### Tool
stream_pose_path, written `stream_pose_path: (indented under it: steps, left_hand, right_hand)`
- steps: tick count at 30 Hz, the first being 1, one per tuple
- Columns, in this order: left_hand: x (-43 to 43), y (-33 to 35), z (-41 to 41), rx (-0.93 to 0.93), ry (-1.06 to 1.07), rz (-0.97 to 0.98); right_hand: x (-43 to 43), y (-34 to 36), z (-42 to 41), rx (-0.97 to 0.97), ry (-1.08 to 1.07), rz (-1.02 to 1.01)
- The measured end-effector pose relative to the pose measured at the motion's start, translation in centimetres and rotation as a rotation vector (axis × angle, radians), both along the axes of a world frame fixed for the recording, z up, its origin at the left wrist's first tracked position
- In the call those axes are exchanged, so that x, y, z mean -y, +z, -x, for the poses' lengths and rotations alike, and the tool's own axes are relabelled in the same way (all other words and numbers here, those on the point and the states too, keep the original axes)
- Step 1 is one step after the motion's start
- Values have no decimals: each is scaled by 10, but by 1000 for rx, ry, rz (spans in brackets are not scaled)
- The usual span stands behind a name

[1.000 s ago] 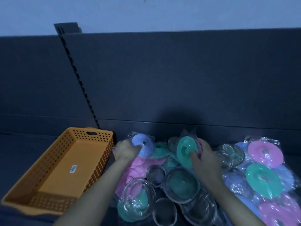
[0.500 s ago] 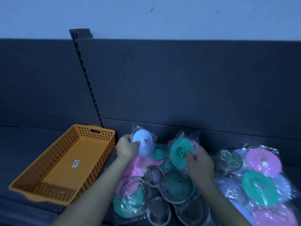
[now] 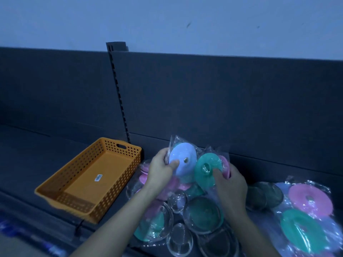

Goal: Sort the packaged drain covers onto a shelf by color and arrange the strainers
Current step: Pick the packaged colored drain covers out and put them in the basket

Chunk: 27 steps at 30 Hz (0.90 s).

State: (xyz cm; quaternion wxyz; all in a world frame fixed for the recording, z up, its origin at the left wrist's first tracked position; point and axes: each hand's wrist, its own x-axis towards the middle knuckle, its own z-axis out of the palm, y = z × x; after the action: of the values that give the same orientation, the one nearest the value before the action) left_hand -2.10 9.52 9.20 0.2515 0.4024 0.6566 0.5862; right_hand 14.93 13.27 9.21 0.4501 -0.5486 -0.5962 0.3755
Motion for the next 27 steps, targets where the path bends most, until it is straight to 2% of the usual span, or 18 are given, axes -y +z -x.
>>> stream_pose_path:
  steps: [5, 14, 21, 22, 24, 25, 27]
  left_hand:
    - [7, 12, 40, -18, -32, -57]
    - [29, 20, 162, -44, -27, -143]
    - [41, -3, 233, -68, -60, -55]
    - [38, -14, 242, -55, -74, -62]
    - [9, -99, 286, -89, -122, 74]
    - [-3, -162, 321, -159, -105, 172]
    - [-24, -216, 352, -301, -38, 189]
  right_hand:
    - [-1, 14, 30, -40, 7, -8]
    - [11, 18, 169, -12, 94, -65]
    - [20, -18, 256, 124, 162, -78]
    - [21, -23, 264, 124, 182, -65]
    - [22, -33, 278, 153, 196, -37]
    - [21, -38, 283, 187, 197, -26]
    - [18, -47, 292, 294, 209, -48]
